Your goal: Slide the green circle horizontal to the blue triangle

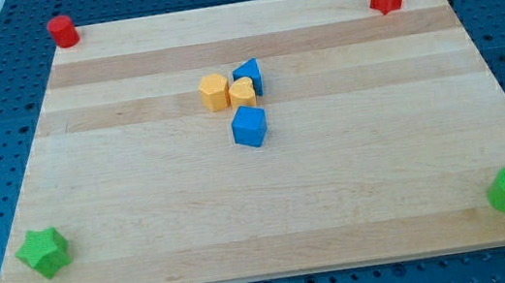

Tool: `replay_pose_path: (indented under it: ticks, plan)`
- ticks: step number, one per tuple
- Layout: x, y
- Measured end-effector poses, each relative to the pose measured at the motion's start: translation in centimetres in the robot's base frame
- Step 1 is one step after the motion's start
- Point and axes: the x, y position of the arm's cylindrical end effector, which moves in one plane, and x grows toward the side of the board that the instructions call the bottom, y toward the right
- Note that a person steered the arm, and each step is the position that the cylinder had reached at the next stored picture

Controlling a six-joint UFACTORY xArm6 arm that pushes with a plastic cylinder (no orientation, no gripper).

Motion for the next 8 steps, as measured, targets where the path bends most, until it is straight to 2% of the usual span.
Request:
replay_pose_path:
  ticks: [4,8]
  plan:
    - [0.1,-6.4]
    - [0.1,-6.4]
